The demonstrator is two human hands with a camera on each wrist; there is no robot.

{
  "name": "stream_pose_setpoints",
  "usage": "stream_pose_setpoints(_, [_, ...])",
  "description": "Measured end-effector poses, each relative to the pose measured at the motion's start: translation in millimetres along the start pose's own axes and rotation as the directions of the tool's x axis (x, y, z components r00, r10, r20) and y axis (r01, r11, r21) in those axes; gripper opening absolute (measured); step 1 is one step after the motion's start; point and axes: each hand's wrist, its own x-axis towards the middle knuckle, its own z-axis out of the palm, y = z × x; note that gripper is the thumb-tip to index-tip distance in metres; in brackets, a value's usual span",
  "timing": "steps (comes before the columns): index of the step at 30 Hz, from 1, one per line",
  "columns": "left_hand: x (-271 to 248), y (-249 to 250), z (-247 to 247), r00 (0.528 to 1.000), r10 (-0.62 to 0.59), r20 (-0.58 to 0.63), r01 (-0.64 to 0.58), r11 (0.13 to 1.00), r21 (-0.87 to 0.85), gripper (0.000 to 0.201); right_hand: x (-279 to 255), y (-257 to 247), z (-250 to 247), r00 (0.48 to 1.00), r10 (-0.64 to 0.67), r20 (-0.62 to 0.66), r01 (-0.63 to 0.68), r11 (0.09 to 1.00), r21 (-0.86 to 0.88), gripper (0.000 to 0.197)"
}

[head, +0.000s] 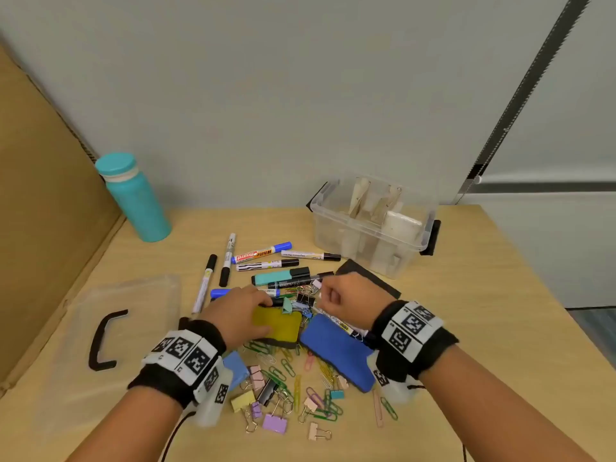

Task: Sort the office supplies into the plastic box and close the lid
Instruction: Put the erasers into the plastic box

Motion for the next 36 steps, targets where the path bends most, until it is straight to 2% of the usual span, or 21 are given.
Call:
stream_pose_setpoints(3, [4, 1, 7, 0.993, -0.037, 0.112, 0.026, 0.995, 0.096, 0.066, -1, 6, 6, 0.945, 0.132, 0.298, -0.092, 0.985, -0.143, 0.035])
stream_pose_setpoints(5, [6, 2, 9, 0.991, -0.038, 0.125, 0.018, 0.988, 0.154, 0.069, -2, 8, 11, 0.911, 0.166, 0.378, -0.113, 0.981, -0.159, 0.049])
stream_pose_setpoints(11, [7, 4, 13, 0.995, -0.004, 0.101, -0.023, 0.964, 0.266, 0.07, -6, -2, 20, 0.92, 0.186, 0.344, -0.09, 0.957, -0.275, 0.064])
stream_pose_setpoints(15, [5, 5, 14, 0.996, 0.0, 0.084, -0.025, 0.952, 0.306, 0.07, -10, -6, 25, 0.925, 0.19, 0.329, -0.076, 0.941, -0.33, 0.086])
stream_pose_setpoints(18, [4, 8, 16, 0.997, 0.002, 0.073, -0.027, 0.941, 0.337, 0.069, -13, -10, 30, 0.926, 0.187, 0.328, -0.079, 0.945, -0.316, 0.088])
stream_pose_setpoints(20, [3, 7, 15, 0.997, 0.008, 0.079, -0.032, 0.951, 0.307, 0.068, -15, -8, 24, 0.926, 0.203, 0.317, -0.134, 0.965, -0.227, 0.081])
stream_pose_setpoints(22, [2, 3, 11, 0.997, 0.015, 0.081, -0.033, 0.973, 0.23, 0.069, -16, -6, 11, 0.931, 0.199, 0.305, -0.199, 0.98, -0.032, 0.068])
stream_pose_setpoints(26, [-11, -6, -3, 0.998, 0.048, -0.04, -0.052, 0.994, -0.094, 0.068, -16, -2, -12, 0.967, 0.163, 0.194, -0.215, 0.933, 0.287, 0.052])
stream_pose_setpoints(31, [-26, -13, -25, 0.965, 0.055, -0.256, -0.15, 0.916, -0.371, 0.06, -10, -6, -23, 0.99, 0.118, 0.081, -0.142, 0.719, 0.68, 0.053])
stream_pose_setpoints(34, [-30, -16, -37, 0.962, 0.008, -0.272, -0.161, 0.821, -0.548, 0.059, -7, -13, -28, 0.991, 0.114, 0.072, -0.126, 0.577, 0.807, 0.036])
stream_pose_setpoints(36, [-29, -20, -42, 0.964, -0.022, -0.263, -0.156, 0.756, -0.636, 0.065, -5, -17, -32, 0.986, 0.136, 0.097, -0.152, 0.486, 0.861, 0.02])
